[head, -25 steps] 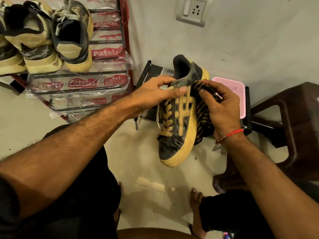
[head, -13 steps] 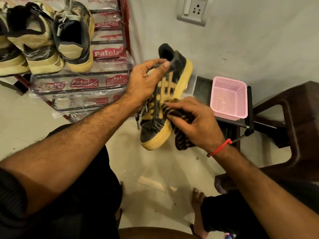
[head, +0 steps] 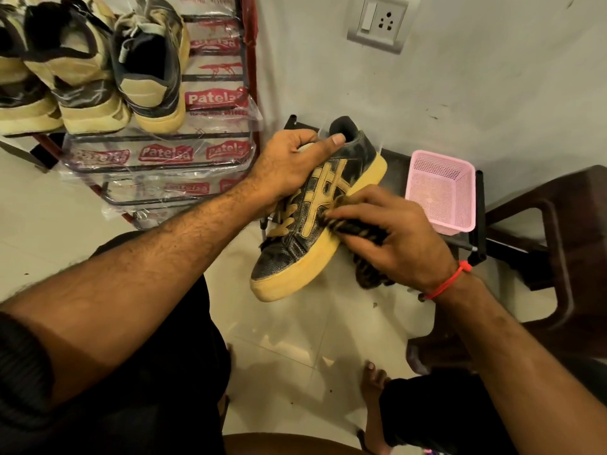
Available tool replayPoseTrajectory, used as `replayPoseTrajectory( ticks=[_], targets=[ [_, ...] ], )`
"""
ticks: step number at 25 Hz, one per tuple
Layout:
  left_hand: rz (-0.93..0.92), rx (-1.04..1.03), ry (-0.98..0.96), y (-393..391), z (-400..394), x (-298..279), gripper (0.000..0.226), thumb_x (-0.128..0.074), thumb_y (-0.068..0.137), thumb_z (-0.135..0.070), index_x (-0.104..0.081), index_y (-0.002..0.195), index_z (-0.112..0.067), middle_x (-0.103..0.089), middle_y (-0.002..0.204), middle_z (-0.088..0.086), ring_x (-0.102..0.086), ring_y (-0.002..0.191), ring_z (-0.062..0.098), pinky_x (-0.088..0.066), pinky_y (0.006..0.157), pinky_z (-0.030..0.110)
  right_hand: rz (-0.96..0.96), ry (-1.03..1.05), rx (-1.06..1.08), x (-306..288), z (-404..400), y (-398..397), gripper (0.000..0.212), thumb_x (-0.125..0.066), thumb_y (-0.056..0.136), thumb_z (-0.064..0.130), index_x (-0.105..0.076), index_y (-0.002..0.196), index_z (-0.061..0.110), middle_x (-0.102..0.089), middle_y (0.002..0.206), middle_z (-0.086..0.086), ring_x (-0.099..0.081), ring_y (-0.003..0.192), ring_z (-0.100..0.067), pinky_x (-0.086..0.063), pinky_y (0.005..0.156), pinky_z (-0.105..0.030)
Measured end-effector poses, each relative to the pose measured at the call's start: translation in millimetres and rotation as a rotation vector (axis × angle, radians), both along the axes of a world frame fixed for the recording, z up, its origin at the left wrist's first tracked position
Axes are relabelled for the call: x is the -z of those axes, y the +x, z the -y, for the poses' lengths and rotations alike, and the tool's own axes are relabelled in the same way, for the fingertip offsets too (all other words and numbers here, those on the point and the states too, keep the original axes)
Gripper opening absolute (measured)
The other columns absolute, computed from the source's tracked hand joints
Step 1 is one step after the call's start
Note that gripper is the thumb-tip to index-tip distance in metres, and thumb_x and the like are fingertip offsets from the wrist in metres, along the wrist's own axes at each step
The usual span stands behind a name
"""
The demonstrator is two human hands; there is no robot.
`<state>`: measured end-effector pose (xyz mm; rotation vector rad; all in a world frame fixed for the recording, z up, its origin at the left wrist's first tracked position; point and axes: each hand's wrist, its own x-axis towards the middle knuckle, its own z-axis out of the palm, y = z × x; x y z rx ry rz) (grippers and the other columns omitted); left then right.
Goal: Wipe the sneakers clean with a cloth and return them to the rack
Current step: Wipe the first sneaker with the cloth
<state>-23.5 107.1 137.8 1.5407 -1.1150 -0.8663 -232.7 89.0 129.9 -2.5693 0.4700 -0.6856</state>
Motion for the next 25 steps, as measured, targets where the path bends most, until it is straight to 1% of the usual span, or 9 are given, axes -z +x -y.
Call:
replayPoseTrajectory(
  ticks=[2, 3, 7, 11, 15, 19, 22, 24, 25],
  targets=[
    [0.016, -0.024, 0.005, 5.0, -0.1, 0.2, 0.034, -0.066, 0.096, -0.044, -0.060, 0.072, -0.020, -0.062, 0.060, -0.006, -0.060, 0.054, 0.008, -0.047, 0.049, 0.023, -0.041, -0.004, -0.213, -2.4, -18.6, 7.1, 0.033, -0.064, 0.092, 0.024, -0.071, 0.120, 0.007, -0.064, 0.112, -0.009, -0.062, 0.102, -0.019, -0.054, 0.091, -0.029],
    [0.021, -0.018, 0.006, 6.9, 0.7, 0.4, 0.034, -0.066, 0.096, -0.045, -0.060, 0.072, -0.021, -0.062, 0.061, -0.006, -0.061, 0.055, 0.010, -0.048, 0.050, 0.024, -0.043, -0.027, -0.229, -3.4, -16.7, 8.3, 0.032, -0.064, 0.093, 0.023, -0.070, 0.120, 0.007, -0.064, 0.112, -0.009, -0.063, 0.101, -0.019, -0.054, 0.091, -0.029],
    [0.004, 0.012, -0.025, 7.0, 3.5, 2.0, 0.034, -0.067, 0.096, -0.045, -0.061, 0.074, -0.019, -0.063, 0.065, -0.001, -0.061, 0.062, 0.020, -0.048, 0.054, 0.030, 0.036, -0.029, 0.091, -4.7, 10.8, 0.9, 0.031, -0.068, 0.092, 0.020, -0.071, 0.119, 0.007, -0.066, 0.113, -0.010, -0.063, 0.103, -0.019, -0.057, 0.089, -0.040],
    [0.059, 0.015, -0.008, 2.4, 3.2, 2.5, 0.034, -0.066, 0.097, -0.043, -0.061, 0.071, -0.022, -0.063, 0.061, -0.006, -0.060, 0.055, 0.009, -0.047, 0.049, 0.023, -0.034, 0.033, -0.168, 3.1, -15.7, 8.4, 0.035, -0.059, 0.094, 0.028, -0.071, 0.119, 0.007, -0.065, 0.113, -0.008, -0.063, 0.104, -0.019, -0.055, 0.093, -0.033],
    [0.057, -0.094, -0.057, 7.9, 2.5, 1.1, 0.034, -0.065, 0.097, -0.044, -0.059, 0.071, -0.023, -0.062, 0.062, -0.006, -0.059, 0.055, 0.009, -0.048, 0.052, 0.026, -0.047, -0.015, 0.034, -0.5, -2.7, 8.1, 0.036, -0.058, 0.092, 0.029, -0.071, 0.119, 0.009, -0.065, 0.110, -0.008, -0.063, 0.100, -0.020, -0.058, 0.085, -0.041],
    [0.220, -0.095, -0.022, 6.9, 3.4, 3.8, 0.053, -0.064, 0.094, -0.055, -0.064, 0.084, -0.003, -0.068, 0.077, 0.019, -0.063, 0.065, 0.033, -0.051, 0.057, 0.041, -0.182, 0.029, -0.161, 7.3, -24.9, 16.0, 0.037, -0.054, 0.094, 0.036, -0.070, 0.121, 0.015, -0.064, 0.113, -0.003, -0.063, 0.101, -0.017, -0.059, 0.083, -0.038],
    [0.137, 0.005, 0.088, 6.5, 2.8, 1.6, 0.060, -0.062, 0.091, -0.062, -0.063, 0.092, -0.003, -0.061, 0.078, 0.010, -0.055, 0.068, 0.022, -0.046, 0.062, 0.036, 0.040, 0.093, 0.062, 7.8, -8.0, 11.6, 0.031, -0.061, 0.096, 0.025, -0.068, 0.122, 0.011, -0.067, 0.114, -0.005, -0.064, 0.104, -0.017, -0.056, 0.089, -0.038],
    [0.030, 0.095, 0.131, 6.6, 2.2, 0.4, 0.067, -0.061, 0.091, -0.065, -0.062, 0.100, 0.002, -0.064, 0.085, 0.011, -0.058, 0.076, 0.022, -0.054, 0.071, 0.042, 0.163, 0.139, 0.209, 6.9, 0.8, 7.6, 0.028, -0.065, 0.095, 0.016, -0.069, 0.121, 0.008, -0.070, 0.113, -0.005, -0.065, 0.106, -0.015, -0.055, 0.094, -0.037],
    [-0.020, 0.130, 0.148, 6.5, 1.9, -0.2, 0.065, -0.061, 0.094, -0.060, -0.062, 0.106, 0.004, -0.068, 0.092, 0.015, -0.062, 0.081, 0.024, -0.057, 0.081, 0.048, 0.185, 0.152, 0.247, 7.5, 0.6, 7.8, 0.027, -0.065, 0.095, 0.015, -0.069, 0.121, 0.008, -0.070, 0.113, -0.004, -0.065, 0.107, -0.014, -0.055, 0.095, -0.036]
  ],
)
